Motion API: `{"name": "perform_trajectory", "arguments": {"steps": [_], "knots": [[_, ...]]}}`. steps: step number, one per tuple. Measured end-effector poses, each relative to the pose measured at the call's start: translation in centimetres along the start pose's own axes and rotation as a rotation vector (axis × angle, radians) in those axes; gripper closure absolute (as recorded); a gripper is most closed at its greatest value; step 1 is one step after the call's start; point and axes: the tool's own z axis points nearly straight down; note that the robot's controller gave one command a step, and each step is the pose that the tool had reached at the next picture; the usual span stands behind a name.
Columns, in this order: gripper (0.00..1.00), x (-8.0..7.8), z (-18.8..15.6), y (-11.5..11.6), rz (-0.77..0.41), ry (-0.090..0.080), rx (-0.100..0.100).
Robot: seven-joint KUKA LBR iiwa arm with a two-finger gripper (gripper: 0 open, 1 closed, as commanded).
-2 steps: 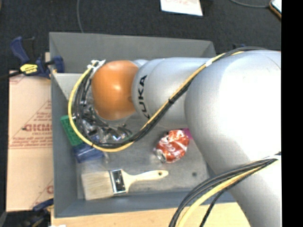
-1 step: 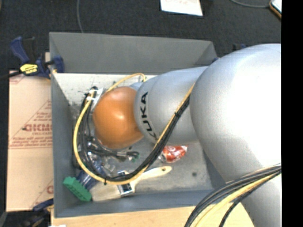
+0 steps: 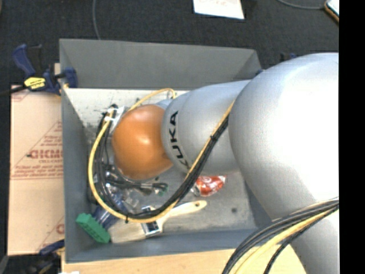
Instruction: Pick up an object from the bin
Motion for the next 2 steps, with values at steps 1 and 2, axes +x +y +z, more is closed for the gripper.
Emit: {"name": "perform_trajectory", "arguments": {"steps": [1, 2], "knots": [[1.00, 0.2, -1.2, 0.2, 0.003, 0.008, -0.006], [1.00, 0.1, -4.7, 0.0, 0.004, 0.006, -0.004]]}}
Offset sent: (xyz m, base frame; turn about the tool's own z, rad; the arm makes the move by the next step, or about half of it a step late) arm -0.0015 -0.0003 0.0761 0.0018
